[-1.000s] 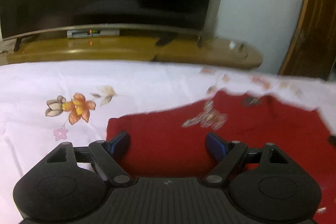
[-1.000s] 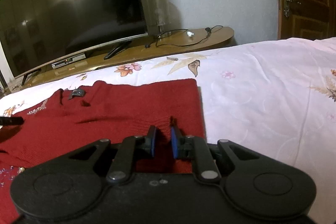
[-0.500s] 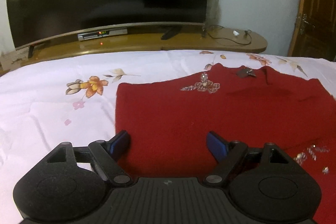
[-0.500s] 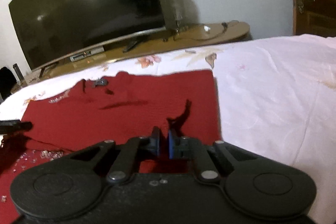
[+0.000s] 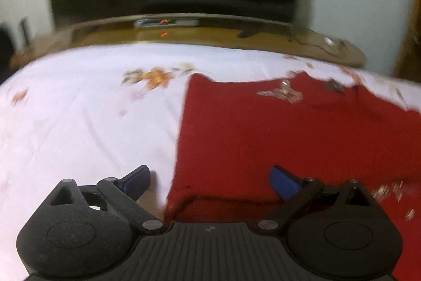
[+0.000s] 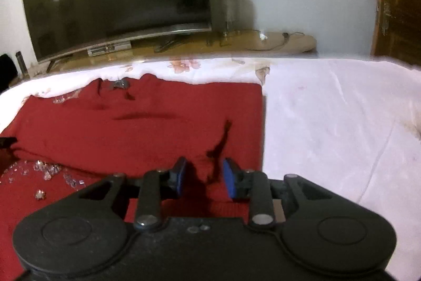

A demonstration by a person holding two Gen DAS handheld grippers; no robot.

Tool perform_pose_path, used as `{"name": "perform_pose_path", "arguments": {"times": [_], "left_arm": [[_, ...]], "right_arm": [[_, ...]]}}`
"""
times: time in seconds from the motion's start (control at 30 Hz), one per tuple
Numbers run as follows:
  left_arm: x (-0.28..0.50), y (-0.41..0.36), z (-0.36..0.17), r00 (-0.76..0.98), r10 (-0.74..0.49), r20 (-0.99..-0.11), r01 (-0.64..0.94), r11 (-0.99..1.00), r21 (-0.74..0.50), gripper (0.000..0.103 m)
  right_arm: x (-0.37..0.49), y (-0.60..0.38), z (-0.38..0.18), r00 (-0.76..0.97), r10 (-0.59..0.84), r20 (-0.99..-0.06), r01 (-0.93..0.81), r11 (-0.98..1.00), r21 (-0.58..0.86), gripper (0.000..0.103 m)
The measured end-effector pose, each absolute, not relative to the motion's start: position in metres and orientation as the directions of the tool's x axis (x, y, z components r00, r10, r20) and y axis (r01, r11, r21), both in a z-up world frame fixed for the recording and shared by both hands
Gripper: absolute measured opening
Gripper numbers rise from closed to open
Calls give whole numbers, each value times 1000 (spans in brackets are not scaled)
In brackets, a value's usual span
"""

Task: Fold small clothes
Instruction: 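Release the sweater with both grippers and move them toward the hem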

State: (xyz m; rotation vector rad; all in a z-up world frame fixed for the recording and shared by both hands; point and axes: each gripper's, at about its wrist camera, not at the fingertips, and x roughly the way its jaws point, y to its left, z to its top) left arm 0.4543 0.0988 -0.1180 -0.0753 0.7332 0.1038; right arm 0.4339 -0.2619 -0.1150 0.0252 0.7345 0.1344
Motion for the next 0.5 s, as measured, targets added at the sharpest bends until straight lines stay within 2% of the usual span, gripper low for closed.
{"name": "perform_pose_path", "arguments": {"times": [0.07, 0.13, 0.2, 0.27, 0.33, 0.37, 0.4, 0.47, 0.5], "left_arm": [[434, 94, -112, 755, 72, -652, -91, 996, 5, 97], [408, 92, -109, 745, 78, -663, -72, 997, 37, 97], [378, 96, -105, 731, 52, -680, -52, 998, 20, 97], [345, 108, -103, 713, -17, -701, -50, 996, -75, 97], [314, 122, -103, 691, -94, -717, -55, 982, -181, 97], [299, 128, -106, 679, -126, -723, -61, 972, -227, 90], [286, 133, -109, 668, -149, -729, -67, 964, -258, 76], [260, 141, -114, 659, -179, -731, -75, 951, -300, 69], [248, 144, -116, 660, -206, -723, -67, 942, -330, 69]], "right_arm": [[433, -269, -105, 742, 146, -654, -82, 988, 128, 33], [419, -278, -97, 768, 171, -617, -75, 981, 179, 44], [396, -291, -91, 773, 209, -598, -81, 969, 235, 46], [368, -305, -90, 746, 258, -613, -88, 952, 293, 47], [336, -318, -94, 693, 335, -638, -113, 925, 363, 42], [318, -323, -97, 674, 347, -652, -114, 921, 372, 43], [304, -328, -97, 660, 348, -666, -108, 921, 375, 43], [271, -340, -100, 633, 367, -682, -67, 903, 423, 42], [254, -346, -101, 626, 384, -679, -34, 883, 468, 42]]}}
